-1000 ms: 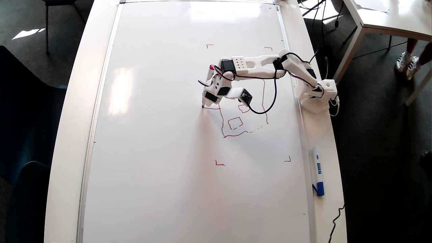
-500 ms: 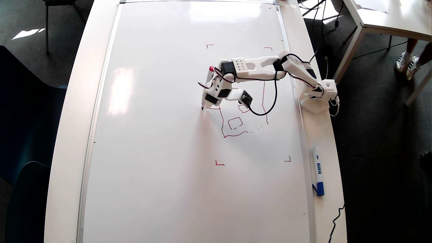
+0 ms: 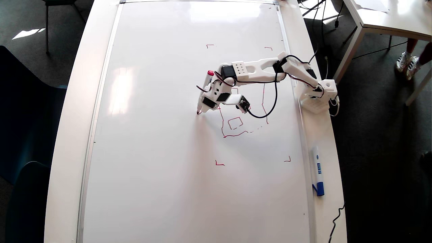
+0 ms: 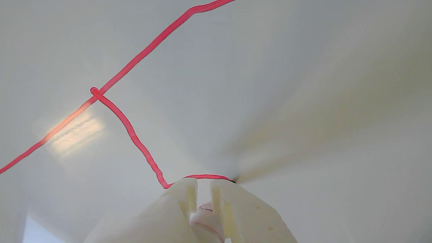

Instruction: Draw on a whiteboard a robot head using a pen attached to the gripper

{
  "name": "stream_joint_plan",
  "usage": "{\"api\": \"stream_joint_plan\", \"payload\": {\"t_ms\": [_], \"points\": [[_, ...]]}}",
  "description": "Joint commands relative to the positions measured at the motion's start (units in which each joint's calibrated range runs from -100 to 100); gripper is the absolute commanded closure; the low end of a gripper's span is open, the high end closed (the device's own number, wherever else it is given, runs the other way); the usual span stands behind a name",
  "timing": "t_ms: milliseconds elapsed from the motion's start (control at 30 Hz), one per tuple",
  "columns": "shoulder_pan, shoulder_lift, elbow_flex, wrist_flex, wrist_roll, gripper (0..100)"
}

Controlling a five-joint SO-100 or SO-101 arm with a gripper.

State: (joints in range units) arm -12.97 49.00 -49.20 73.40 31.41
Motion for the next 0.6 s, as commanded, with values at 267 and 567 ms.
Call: {"api": "stream_joint_plan", "payload": {"t_ms": [267, 567], "points": [[4.8, -0.4, 0.9, 0.9, 1.5, 99], [5.6, -1.2, 1.0, 5.7, 3.6, 99]]}}
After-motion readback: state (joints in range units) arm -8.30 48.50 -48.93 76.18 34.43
